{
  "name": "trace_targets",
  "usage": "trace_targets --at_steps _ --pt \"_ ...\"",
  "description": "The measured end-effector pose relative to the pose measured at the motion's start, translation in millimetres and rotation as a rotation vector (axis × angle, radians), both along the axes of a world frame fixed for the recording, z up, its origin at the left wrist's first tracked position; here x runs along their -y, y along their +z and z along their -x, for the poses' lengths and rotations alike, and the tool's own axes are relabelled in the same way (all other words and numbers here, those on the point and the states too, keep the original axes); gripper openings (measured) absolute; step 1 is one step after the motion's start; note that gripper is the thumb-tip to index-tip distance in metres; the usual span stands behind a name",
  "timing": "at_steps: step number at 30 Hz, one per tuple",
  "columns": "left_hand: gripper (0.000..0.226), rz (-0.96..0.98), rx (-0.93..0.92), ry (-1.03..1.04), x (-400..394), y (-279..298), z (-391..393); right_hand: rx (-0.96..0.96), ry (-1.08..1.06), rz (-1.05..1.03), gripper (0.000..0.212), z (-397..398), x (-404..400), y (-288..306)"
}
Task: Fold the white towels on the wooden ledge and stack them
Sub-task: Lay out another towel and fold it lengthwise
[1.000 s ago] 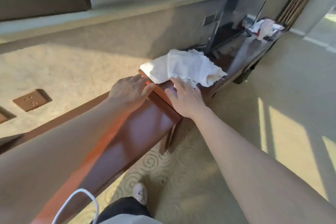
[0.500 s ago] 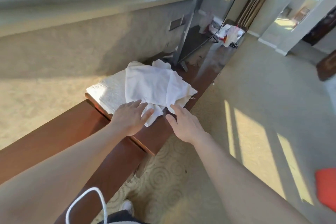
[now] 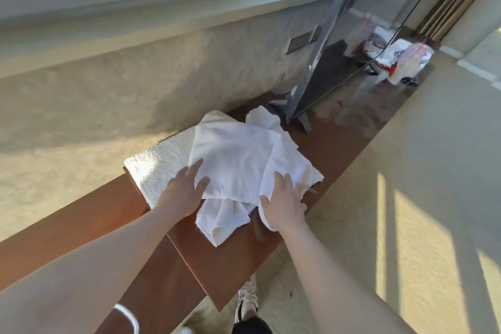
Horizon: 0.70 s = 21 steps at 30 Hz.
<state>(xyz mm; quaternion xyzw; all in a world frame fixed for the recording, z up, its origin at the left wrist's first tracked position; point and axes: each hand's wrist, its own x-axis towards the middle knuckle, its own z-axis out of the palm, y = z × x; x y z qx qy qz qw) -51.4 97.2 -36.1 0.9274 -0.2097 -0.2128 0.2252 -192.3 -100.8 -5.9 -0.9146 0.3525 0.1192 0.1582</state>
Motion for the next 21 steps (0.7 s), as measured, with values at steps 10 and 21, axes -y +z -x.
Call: trace_targets --at_steps 10,21 --pt "0.083 -0.067 -0.043 0.659 100.9 -26.7 -60.1 -0.039 -0.024 0.054 0.071 -89.2 100.2 -72.2" --pt "0.054 0.164 0.043 0.728 123.0 10.1 -49.1 0.298 -0.143 0.019 0.062 -98.9 104.3 -75.7"
